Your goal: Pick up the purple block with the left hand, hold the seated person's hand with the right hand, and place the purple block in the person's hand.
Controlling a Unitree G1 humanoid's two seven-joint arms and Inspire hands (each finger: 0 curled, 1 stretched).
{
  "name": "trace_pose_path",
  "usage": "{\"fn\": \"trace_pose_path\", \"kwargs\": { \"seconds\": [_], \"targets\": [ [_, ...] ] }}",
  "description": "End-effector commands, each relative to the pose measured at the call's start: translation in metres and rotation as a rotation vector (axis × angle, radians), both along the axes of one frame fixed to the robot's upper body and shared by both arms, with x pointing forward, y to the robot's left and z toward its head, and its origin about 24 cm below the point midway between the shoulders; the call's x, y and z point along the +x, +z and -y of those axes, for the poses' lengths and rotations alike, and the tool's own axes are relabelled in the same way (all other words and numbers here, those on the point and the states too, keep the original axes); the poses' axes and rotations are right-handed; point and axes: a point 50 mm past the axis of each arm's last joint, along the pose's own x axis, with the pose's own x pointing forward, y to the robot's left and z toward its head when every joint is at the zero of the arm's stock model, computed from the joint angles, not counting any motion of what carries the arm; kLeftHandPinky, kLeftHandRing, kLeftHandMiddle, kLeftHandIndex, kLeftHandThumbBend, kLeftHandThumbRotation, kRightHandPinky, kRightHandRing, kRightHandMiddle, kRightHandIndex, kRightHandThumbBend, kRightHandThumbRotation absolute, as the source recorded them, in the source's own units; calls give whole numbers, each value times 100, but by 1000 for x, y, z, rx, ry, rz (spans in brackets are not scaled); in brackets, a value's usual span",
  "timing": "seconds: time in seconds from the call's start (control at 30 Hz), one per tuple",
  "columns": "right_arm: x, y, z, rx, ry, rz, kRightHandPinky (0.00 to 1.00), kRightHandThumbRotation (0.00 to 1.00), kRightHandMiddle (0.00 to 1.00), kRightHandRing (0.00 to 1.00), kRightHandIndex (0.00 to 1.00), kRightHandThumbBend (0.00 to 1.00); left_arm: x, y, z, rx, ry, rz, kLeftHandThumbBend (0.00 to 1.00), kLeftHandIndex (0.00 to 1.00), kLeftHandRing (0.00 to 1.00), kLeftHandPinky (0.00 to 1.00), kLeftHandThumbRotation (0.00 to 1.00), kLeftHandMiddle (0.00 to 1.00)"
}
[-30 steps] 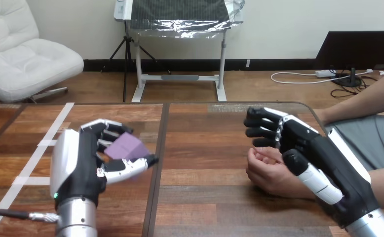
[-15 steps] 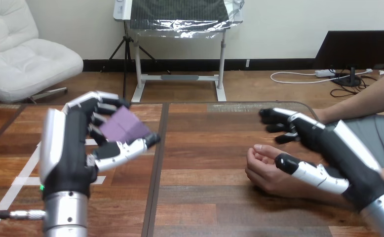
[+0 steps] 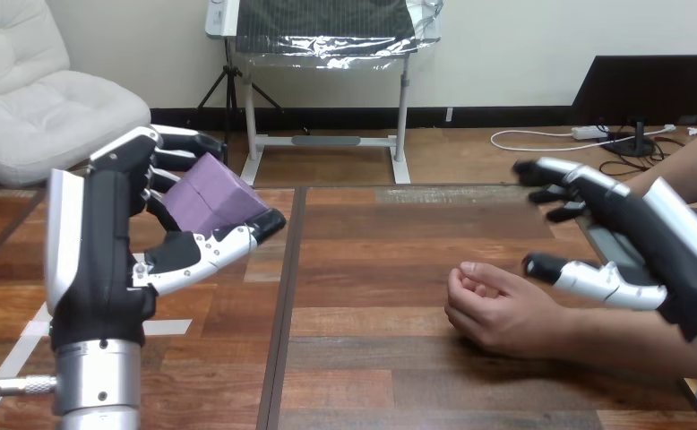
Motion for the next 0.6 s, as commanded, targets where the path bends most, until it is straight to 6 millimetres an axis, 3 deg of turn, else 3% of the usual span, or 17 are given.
{"fn": "trace_pose_path", "kwargs": {
  "seconds": [0.0, 0.57],
  "targets": [
    [10, 19, 3, -22, -1, 91, 76, 72, 86, 83, 88, 97, 1, 7, 1, -23, -14, 36, 74, 41, 33, 27, 0, 39],
    [13, 22, 17, -112, -65, 70, 77, 73, 89, 86, 90, 98, 3, 0, 0, -39, -33, 6, 71, 41, 34, 29, 0, 40]
  ]
}}
